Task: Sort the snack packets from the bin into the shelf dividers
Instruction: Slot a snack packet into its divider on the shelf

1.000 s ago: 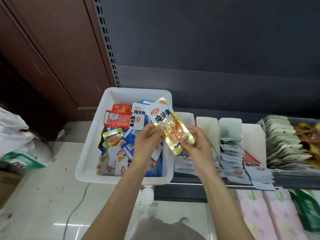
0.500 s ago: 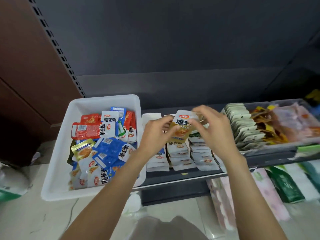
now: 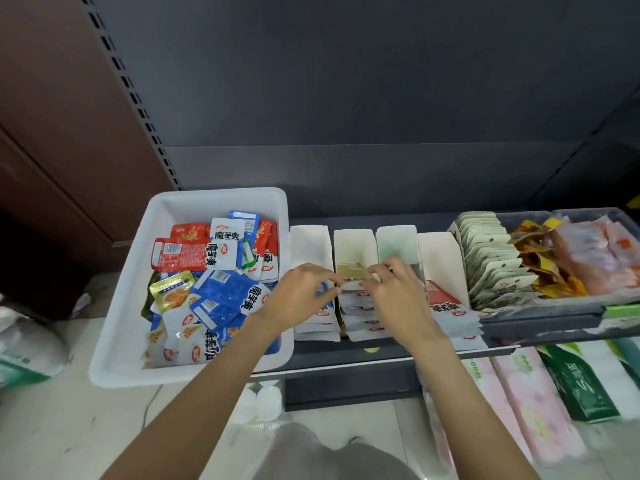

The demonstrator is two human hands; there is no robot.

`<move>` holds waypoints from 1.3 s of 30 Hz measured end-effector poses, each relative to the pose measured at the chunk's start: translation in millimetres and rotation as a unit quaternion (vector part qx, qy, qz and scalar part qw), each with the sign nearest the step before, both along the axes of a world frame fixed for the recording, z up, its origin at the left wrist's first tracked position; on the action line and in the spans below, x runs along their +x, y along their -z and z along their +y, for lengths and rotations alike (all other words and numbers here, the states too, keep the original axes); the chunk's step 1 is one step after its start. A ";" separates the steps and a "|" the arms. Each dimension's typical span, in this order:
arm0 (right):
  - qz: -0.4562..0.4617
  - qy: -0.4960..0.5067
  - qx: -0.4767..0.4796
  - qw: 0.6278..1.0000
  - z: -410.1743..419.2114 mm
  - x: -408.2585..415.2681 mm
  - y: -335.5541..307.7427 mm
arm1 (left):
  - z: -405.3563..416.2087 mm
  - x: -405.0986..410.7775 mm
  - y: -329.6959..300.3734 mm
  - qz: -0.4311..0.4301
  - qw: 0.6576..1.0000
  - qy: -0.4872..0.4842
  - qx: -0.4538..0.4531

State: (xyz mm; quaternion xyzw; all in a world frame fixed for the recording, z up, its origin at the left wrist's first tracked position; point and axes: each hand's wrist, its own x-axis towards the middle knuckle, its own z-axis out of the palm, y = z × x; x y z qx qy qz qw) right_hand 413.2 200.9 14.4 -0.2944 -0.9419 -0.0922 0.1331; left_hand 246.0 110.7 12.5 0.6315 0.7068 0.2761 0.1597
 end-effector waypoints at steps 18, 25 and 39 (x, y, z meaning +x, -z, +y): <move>-0.163 -0.188 -0.278 0.928 -92.7 -183.4 26.7 | -148.3 -142.5 24.5 0.112 0.932 -0.324 -0.118; -0.223 -0.147 -0.302 0.915 -101.9 -196.9 39.0 | -130.9 -159.8 28.4 0.231 0.910 -0.253 -0.232; -0.207 -0.115 -0.330 0.914 -103.2 -193.0 36.4 | -154.3 -168.6 -10.4 0.092 0.912 -0.394 0.066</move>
